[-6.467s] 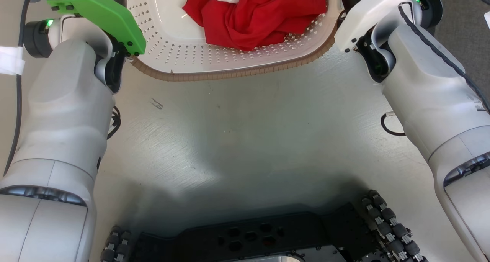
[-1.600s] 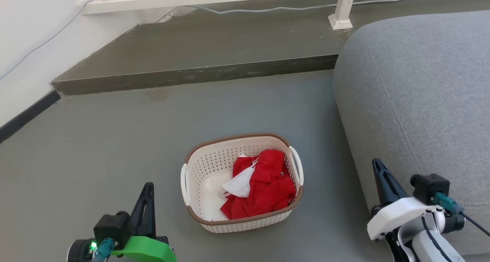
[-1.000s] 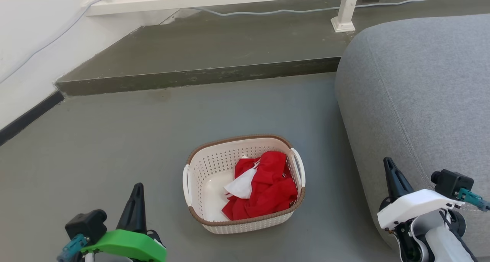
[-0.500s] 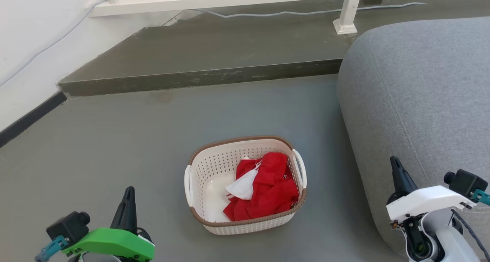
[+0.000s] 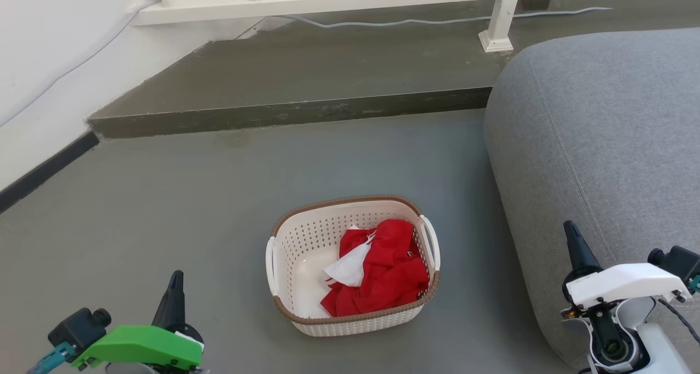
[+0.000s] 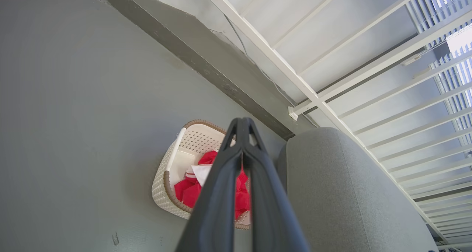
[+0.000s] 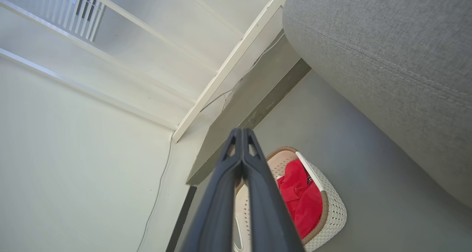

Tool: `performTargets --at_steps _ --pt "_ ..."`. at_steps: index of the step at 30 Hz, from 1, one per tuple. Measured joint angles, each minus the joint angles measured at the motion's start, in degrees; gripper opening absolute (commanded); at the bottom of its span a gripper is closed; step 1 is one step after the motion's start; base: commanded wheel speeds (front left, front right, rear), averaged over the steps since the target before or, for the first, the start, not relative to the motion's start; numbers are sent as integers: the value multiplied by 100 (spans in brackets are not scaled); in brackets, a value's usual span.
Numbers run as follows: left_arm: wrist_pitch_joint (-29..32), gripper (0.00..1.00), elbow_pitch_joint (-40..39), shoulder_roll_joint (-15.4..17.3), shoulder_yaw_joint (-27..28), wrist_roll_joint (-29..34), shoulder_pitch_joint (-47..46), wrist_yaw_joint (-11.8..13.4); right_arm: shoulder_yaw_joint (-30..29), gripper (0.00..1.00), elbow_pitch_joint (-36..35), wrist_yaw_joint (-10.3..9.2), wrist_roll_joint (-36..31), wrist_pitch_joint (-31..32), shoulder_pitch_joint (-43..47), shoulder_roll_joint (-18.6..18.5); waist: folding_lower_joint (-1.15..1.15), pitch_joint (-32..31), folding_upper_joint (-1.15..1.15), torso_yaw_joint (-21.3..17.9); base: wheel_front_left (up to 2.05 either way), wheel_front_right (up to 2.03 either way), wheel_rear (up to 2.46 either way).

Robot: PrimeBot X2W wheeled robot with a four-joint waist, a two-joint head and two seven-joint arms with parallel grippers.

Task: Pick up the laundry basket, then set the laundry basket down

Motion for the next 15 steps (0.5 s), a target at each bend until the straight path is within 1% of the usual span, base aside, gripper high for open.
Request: performTargets --at_steps 1,12,15 --pt "36 0 15 1 24 -92 -2 -16 -23 0 -2 31 64 19 -2 7 0 -3 0 3 0 0 0" --pt "202 0 73 7 188 -894 -127 -137 -259 0 -30 87 789 226 -37 49 0 -28 0 32 0 0 0" --pt "244 0 111 7 259 -1100 -131 -154 -338 0 -45 145 1026 290 -76 67 0 -35 0 40 0 0 0"
